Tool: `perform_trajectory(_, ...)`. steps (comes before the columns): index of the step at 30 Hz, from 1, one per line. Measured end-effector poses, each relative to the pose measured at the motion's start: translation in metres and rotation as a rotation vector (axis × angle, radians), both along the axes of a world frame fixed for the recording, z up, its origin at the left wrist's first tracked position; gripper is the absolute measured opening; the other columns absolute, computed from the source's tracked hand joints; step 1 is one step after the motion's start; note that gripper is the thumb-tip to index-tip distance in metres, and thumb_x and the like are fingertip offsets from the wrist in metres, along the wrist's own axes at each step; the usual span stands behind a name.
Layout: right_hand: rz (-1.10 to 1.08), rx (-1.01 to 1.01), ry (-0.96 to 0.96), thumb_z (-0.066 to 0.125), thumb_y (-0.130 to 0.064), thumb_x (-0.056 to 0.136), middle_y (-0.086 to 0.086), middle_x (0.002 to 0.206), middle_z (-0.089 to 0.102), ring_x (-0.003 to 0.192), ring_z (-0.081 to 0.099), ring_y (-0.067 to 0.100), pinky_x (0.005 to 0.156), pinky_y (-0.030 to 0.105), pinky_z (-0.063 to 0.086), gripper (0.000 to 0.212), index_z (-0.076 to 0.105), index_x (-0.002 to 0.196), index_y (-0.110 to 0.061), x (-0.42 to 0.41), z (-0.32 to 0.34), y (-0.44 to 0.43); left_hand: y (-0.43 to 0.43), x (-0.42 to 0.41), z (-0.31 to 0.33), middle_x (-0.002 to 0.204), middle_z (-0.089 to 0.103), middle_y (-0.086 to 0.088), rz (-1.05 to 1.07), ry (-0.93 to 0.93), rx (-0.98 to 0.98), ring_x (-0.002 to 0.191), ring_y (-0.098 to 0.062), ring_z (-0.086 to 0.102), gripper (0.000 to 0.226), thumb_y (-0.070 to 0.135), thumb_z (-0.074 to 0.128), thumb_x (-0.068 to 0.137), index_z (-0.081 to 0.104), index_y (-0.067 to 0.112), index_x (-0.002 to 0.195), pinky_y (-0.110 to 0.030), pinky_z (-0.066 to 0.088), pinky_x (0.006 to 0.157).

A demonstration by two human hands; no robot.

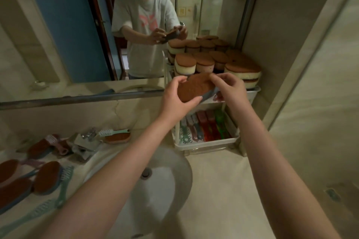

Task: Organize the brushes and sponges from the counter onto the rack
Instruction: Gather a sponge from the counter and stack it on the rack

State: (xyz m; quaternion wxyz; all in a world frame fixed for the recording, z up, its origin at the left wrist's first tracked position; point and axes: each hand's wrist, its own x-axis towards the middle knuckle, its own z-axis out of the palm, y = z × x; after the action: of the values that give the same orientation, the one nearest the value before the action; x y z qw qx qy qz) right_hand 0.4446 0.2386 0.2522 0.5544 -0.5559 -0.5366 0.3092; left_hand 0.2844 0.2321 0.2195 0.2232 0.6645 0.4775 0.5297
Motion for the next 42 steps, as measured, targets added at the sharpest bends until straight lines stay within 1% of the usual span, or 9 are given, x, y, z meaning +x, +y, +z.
perform_trajectory(3, -0.199, 0.186, -0.149, 0.055, -0.037, 0.092, -0.002, 0.090, 0.068, 0.085, 0.064, 0.016, 0.073, 0.038, 0.056, 0.022, 0.066, 0.096, -0.019, 0.012, 0.010, 0.017, 0.020, 0.001, 0.028, 0.113, 0.053, 0.005, 0.013, 0.004, 0.021, 0.105, -0.009, 0.051, 0.052, 0.026, 0.078, 0.072, 0.052, 0.017, 0.116, -0.018, 0.042, 0.083)
perform_trajectory(6, -0.355, 0.296, -0.422, 0.048, -0.029, 0.095, 0.002, 0.101, 0.067, 0.097, 0.059, 0.020, 0.085, 0.042, 0.050, 0.025, 0.067, 0.105, -0.016, 0.033, 0.019, 0.038, 0.040, 0.005, 0.049, 0.111, 0.054, 0.003, 0.006, 0.053, -0.014, 0.104, -0.013, 0.052, 0.042, 0.026, 0.076, 0.075, 0.056, 0.017, 0.111, -0.023, 0.046, 0.082)
perform_trajectory(11, -0.357, 0.270, -0.791, 0.045, -0.028, 0.094, 0.007, 0.089, 0.064, 0.087, 0.059, 0.029, 0.074, 0.037, 0.043, 0.029, 0.069, 0.091, -0.012, 0.066, 0.014, 0.073, 0.064, 0.027, 0.057, 0.119, 0.053, -0.001, -0.034, 0.167, -0.088, 0.105, -0.014, 0.050, 0.041, 0.029, 0.075, 0.076, 0.057, 0.020, 0.112, -0.026, 0.044, 0.082)
perform_trajectory(18, -0.322, 0.164, -0.768, 0.043, -0.034, 0.096, 0.004, 0.086, 0.059, 0.086, 0.057, 0.030, 0.074, 0.043, 0.048, 0.033, 0.067, 0.087, -0.014, 0.081, 0.003, 0.087, 0.079, 0.044, 0.052, 0.120, 0.053, 0.002, -0.044, 0.335, -0.071, 0.105, -0.010, 0.046, 0.039, 0.029, 0.074, 0.077, 0.059, 0.020, 0.112, -0.024, 0.037, 0.086)
perform_trajectory(25, -0.314, 0.196, -0.765, 0.046, -0.036, 0.095, 0.006, 0.096, 0.064, 0.091, 0.058, 0.030, 0.077, 0.046, 0.048, 0.032, 0.070, 0.097, -0.015, 0.083, -0.003, 0.089, 0.086, 0.043, 0.052, 0.126, 0.054, -0.004, -0.035, 0.531, -0.061, 0.118, -0.019, 0.049, 0.042, 0.029, 0.071, 0.080, 0.061, 0.017, 0.119, -0.029, 0.037, 0.101)
perform_trajectory(30, -0.331, 0.220, -0.787, 0.050, -0.032, 0.093, 0.006, 0.100, 0.064, 0.094, 0.057, 0.029, 0.083, 0.046, 0.046, 0.027, 0.069, 0.098, -0.014, 0.080, -0.006, 0.086, 0.084, 0.046, 0.048, 0.129, 0.050, -0.004, 0.063, 0.676, 0.021, 0.126, -0.023, 0.034, 0.040, 0.031, 0.062, 0.087, 0.059, 0.019, 0.125, -0.031, 0.024, 0.106)
perform_trajectory(33, -0.325, 0.238, -0.824, 0.052, -0.029, 0.092, 0.004, 0.104, 0.063, 0.100, 0.055, 0.027, 0.091, 0.044, 0.042, 0.022, 0.067, 0.100, -0.015, 0.078, -0.008, 0.082, 0.080, 0.052, 0.045, 0.120, 0.052, -0.002, 0.113, 0.684, 0.087, 0.118, -0.022, 0.037, 0.037, 0.029, 0.059, 0.088, 0.060, 0.019, 0.124, -0.031, 0.029, 0.102)
perform_trajectory(38, -0.317, 0.305, -0.861, 0.054, -0.027, 0.091, 0.005, 0.110, 0.065, 0.108, 0.055, 0.026, 0.097, 0.043, 0.038, 0.024, 0.067, 0.106, -0.015, 0.076, -0.007, 0.076, 0.076, 0.055, 0.043, 0.126, 0.056, -0.001, 0.126, 0.676, 0.124, 0.117, -0.022, 0.041, 0.038, 0.029, 0.057, 0.089, 0.059, 0.017, 0.125, -0.031, 0.032, 0.098)
perform_trajectory(42, -0.321, 0.471, -0.786, 0.055, -0.023, 0.085, 0.006, 0.102, 0.068, 0.102, 0.060, 0.028, 0.089, 0.043, 0.043, 0.022, 0.069, 0.098, -0.013, 0.067, -0.008, 0.065, 0.072, 0.052, 0.039, 0.129, 0.057, -0.003, 0.104, 0.591, 0.144, 0.123, -0.022, 0.042, 0.041, 0.027, 0.057, 0.089, 0.057, 0.012, 0.126, -0.029, 0.030, 0.103)
